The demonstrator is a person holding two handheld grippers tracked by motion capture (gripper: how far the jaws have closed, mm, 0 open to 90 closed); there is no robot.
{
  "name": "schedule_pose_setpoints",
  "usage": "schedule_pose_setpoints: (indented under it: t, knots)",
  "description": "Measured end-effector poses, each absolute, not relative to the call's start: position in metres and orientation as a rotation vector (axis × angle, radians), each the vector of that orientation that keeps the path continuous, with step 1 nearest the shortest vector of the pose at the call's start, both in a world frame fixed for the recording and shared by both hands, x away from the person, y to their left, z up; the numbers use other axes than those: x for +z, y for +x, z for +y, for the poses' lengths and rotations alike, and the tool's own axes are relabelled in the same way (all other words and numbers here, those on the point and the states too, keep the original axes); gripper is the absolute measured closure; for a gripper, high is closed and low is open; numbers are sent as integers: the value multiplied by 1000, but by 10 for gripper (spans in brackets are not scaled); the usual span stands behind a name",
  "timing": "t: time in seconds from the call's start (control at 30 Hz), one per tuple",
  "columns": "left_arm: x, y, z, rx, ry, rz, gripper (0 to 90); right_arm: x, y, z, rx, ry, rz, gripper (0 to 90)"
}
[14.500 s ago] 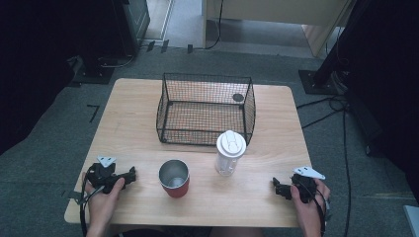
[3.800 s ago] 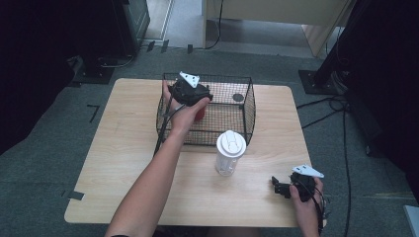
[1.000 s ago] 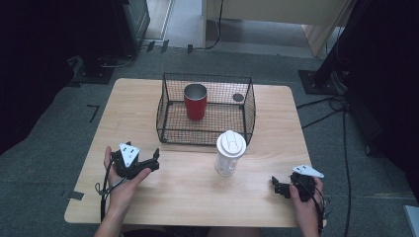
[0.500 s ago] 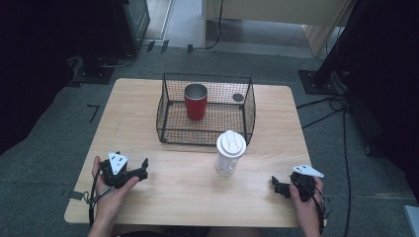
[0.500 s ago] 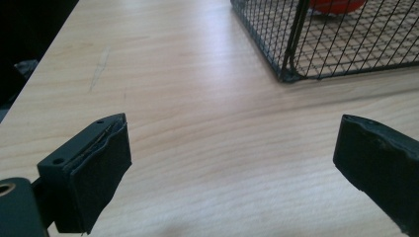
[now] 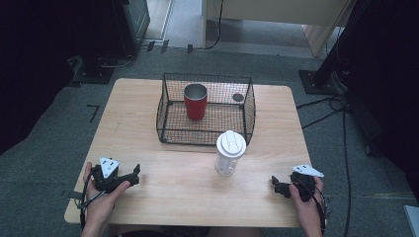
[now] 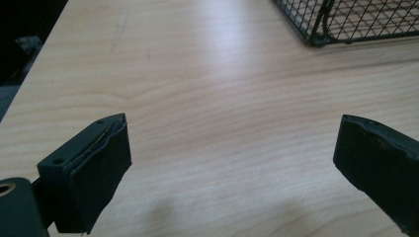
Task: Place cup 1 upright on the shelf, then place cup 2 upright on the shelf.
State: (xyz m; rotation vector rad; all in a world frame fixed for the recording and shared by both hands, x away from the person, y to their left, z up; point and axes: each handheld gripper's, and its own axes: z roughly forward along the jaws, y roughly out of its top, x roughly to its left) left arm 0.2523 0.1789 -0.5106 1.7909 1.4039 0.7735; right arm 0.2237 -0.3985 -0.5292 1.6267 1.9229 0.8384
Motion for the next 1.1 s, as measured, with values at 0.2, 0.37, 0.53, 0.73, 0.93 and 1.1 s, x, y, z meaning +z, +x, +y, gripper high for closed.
schedule_pose_setpoints:
  t: [0.2, 0.37, 0.53, 0.73, 0.93, 1.1]
  knots:
    - [-516, 252, 196, 731, 1800, 1486, 21, -527, 217, -407, 857, 1650, 1878, 0]
    - [-518, 253, 199, 666, 1818, 1535, 21, -519, 214, -406, 890, 1660, 1809, 0]
    - [-520, 255, 197, 656, 1872, 1584, 21, -511, 213, -398, 910, 1640, 1804, 0]
    - [-521, 257, 195, 664, 1891, 1602, 20, -497, 211, -377, 903, 1590, 1787, 0]
    - [-521, 257, 195, 664, 1890, 1603, 19, -487, 210, -359, 993, 1553, 1796, 0]
    - [-521, 257, 195, 663, 1890, 1603, 19, -476, 209, -339, 1021, 1496, 1845, 0]
